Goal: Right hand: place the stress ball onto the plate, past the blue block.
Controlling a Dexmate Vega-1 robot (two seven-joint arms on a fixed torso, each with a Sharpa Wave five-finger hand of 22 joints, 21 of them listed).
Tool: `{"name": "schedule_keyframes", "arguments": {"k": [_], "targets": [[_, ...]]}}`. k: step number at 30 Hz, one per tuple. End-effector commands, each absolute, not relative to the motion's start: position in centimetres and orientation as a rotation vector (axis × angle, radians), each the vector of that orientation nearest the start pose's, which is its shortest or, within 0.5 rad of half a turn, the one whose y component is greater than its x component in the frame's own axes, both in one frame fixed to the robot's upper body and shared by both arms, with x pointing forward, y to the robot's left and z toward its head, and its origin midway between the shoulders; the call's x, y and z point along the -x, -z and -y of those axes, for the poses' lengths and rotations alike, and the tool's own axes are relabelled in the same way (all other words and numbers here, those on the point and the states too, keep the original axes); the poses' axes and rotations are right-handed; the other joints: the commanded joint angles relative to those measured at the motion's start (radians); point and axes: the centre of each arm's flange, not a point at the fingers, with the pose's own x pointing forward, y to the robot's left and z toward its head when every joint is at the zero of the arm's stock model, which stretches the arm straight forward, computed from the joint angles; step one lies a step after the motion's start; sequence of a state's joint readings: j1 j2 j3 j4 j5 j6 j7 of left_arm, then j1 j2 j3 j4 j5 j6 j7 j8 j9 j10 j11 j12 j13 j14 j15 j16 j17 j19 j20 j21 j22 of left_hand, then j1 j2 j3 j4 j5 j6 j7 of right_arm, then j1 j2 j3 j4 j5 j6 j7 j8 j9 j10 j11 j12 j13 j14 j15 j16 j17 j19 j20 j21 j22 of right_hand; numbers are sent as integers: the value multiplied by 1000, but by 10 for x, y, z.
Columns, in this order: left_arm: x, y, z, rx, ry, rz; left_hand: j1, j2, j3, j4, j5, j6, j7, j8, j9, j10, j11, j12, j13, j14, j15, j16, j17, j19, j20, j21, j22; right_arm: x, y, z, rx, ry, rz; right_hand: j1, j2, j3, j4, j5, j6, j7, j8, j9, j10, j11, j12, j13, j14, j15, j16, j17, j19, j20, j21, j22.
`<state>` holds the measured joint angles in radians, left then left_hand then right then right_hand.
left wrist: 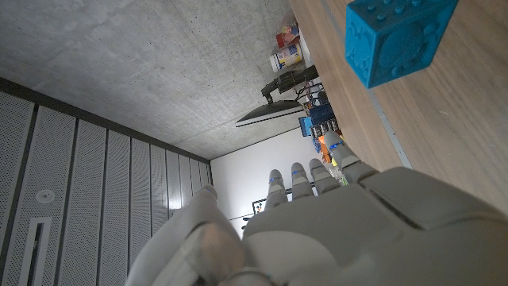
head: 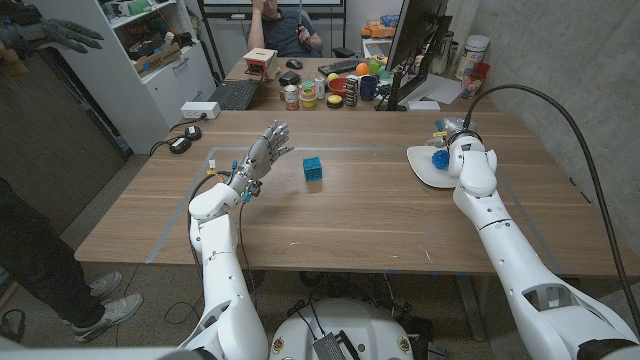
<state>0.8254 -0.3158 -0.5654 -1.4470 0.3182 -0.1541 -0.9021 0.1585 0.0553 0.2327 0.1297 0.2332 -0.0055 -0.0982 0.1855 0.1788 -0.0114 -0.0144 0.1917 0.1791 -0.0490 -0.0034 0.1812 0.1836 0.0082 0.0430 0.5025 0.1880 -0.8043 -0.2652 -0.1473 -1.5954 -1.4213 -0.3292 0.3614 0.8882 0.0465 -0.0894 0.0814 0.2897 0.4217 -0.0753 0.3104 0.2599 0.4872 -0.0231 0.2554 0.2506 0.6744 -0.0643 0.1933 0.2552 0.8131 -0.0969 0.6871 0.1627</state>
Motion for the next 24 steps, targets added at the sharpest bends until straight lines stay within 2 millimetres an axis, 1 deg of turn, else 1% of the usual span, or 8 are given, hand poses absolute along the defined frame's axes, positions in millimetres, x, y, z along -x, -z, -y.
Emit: {"name": "schedule_keyframes", "arguments": {"k": [1,2,7,8,12,17,19,24], "targets": [[-624,31,-270,-96,407,615,4,-9,-4,-1,5,5,-2,9,6,-7,2,6,5,-6,0,6,3,0,9,-6,4,-613,-83,295,1545,534,227,-6,5,-8,2,9,13,-2,-4,-1,-4,1,1,-1,-8,-135,2,-1,-21,-10,-18,0],[-624,31,-270,-96,407,616,4,-9,-4,-1,5,5,-2,8,6,-7,2,6,5,-6,0,6,3,1,9,-6,4,-610,-85,295,1550,534,243,-7,5,-9,4,10,13,-3,-5,-2,-3,1,1,-2,-9,-134,2,-2,-25,0,-23,0],[-623,31,-270,-95,408,619,4,-9,-5,-1,5,5,-2,8,6,-7,1,6,5,-6,-1,6,3,1,9,-6,4,-605,-88,294,1555,556,251,-11,6,-15,7,11,18,-9,-9,-7,-2,0,0,-5,-24,-125,0,-6,-45,23,-44,-1],[-622,31,-270,-94,408,619,4,-9,-5,-1,5,5,-2,8,6,-7,1,6,5,-6,0,6,3,1,9,-6,4,-604,-89,295,1557,557,256,-13,7,-17,9,12,21,-14,-10,-9,-2,-3,-1,-6,-27,-122,0,-7,-56,34,-55,-1],[-621,32,-271,-94,408,620,4,-9,-5,-1,6,5,-1,8,6,-7,2,6,5,-6,0,6,3,1,10,-6,4,-599,-93,294,1555,565,271,-15,10,-23,12,14,25,-14,-15,-13,-1,-3,-2,-9,-41,-116,-1,-12,-84,63,-81,-1],[-620,31,-271,-94,410,623,4,-9,-6,-1,6,6,-2,9,6,-7,2,6,5,-6,-1,6,3,0,9,-7,4,-591,-98,292,1554,579,305,-20,11,-29,16,16,28,-18,-19,-17,-4,-3,-5,-11,-60,-108,-4,-16,-99,82,-100,-1],[-620,31,-271,-95,410,625,4,-9,-7,-1,6,5,-3,8,6,-7,2,6,5,-6,0,6,3,1,9,-7,4,-588,-101,291,1556,583,323,-23,14,-33,19,17,30,-18,-22,-20,-3,-4,-5,-13,-73,-105,-5,-19,-116,106,-118,-1],[-619,31,-272,-95,410,628,4,-9,-7,-1,6,4,-4,8,6,-7,2,6,5,-6,-1,6,3,1,10,-7,4,-580,-106,287,1551,600,361,-25,17,-36,21,18,31,-20,-25,-22,-4,-6,-7,-15,-82,-100,-5,-21,-124,120,-131,0]]}}
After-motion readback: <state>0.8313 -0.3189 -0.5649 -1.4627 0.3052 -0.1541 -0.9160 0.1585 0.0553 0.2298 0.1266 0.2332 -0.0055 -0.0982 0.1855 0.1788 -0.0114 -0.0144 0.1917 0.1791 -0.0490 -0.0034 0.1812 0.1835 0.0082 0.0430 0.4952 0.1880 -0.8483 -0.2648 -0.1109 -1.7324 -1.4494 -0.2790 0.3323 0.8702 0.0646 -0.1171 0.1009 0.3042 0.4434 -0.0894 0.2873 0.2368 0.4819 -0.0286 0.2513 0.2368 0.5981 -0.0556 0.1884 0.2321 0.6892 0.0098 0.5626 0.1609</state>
